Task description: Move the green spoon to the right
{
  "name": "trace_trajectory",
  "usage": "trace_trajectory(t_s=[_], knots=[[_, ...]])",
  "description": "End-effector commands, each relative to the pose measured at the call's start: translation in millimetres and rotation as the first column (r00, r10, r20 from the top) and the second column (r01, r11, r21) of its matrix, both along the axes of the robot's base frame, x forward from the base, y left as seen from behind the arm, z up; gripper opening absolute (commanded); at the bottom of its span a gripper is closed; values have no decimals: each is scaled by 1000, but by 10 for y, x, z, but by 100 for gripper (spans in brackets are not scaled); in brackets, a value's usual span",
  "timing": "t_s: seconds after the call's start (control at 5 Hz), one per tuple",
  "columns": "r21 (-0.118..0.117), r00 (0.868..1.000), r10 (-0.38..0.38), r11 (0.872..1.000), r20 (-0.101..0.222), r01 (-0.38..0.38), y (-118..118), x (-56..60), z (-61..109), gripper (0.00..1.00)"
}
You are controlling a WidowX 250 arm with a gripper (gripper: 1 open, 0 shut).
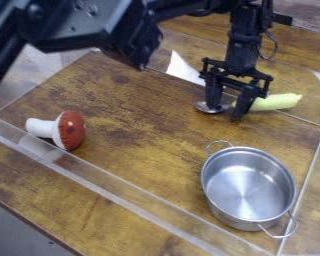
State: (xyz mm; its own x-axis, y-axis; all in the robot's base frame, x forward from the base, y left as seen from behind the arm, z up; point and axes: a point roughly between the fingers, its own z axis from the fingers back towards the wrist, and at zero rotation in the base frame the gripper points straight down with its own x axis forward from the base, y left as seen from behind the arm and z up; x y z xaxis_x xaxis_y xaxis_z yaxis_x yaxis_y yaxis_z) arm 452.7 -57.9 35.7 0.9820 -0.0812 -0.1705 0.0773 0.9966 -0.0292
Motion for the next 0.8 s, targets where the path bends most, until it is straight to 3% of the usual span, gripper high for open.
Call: trace_trajectory(t_s=[0.0, 0.2, 0.6], knots=[[-11, 998, -19, 1000, 58, 19, -52, 17, 171, 0], [-25, 998, -34, 999, 57, 36, -116, -22, 183, 100], [-47, 998, -31, 998, 52, 33, -224, -38, 264, 100]])
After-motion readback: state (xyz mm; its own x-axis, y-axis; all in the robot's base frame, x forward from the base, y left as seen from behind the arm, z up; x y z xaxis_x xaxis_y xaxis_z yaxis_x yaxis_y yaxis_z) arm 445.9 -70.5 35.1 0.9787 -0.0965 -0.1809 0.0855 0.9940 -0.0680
